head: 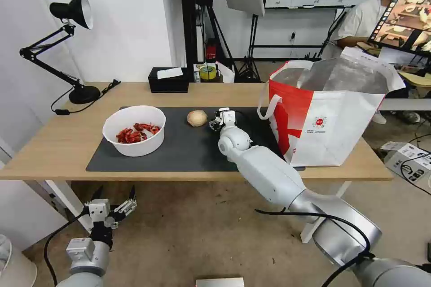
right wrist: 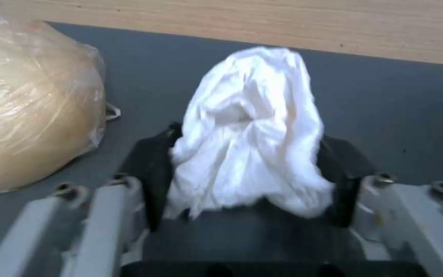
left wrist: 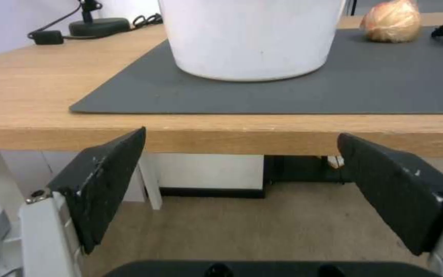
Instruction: Pick up the trash from the table and place it into the takeout bag.
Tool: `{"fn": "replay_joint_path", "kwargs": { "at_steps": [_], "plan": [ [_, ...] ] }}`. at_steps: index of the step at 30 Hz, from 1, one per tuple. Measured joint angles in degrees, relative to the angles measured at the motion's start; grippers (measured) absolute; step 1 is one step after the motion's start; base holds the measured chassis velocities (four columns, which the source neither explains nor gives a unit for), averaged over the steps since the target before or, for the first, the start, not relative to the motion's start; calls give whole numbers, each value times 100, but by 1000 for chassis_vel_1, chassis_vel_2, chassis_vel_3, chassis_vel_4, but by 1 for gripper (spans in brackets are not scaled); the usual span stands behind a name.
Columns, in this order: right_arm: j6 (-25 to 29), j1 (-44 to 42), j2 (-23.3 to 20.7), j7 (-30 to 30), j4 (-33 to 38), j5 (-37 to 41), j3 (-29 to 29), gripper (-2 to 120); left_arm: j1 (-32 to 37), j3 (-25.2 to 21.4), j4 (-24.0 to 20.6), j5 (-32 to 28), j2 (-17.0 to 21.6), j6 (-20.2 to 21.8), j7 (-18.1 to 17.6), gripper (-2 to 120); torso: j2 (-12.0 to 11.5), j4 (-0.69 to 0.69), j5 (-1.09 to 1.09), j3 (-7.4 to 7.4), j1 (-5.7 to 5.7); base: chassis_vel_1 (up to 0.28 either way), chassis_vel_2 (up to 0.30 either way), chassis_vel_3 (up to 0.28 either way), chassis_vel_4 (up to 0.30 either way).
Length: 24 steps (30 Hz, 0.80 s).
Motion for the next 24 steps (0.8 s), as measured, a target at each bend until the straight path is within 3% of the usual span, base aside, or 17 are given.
{"fn": "replay_joint_path", "kwargs": {
  "at_steps": [7,9,15,16,24],
  "plan": [
    [184,-97,-146,-49,217,-68,-27,29,8,27,1,12,6,-3,1,100,0,0,0,0,0,0,0,0,0],
    [231,-115,-206,-50,319,-109,-57,25,11,28,-2,12,7,-4,1,100,0,0,0,0,0,0,0,0,0],
    [531,-326,-1048,-38,1579,-257,-479,2,78,-3,-25,24,8,-34,-2,100,0,-1,0,0,0,0,0,0,0],
    [531,-326,-1048,-38,1579,-257,-479,2,78,-3,-25,24,8,-34,-2,100,0,-1,0,0,0,0,0,0,0],
    [760,-1128,-1912,15,3615,-489,-255,0,110,37,-53,116,-58,-67,-4,100,1,0,1,0,-1,0,0,0,0]
  ]
}}
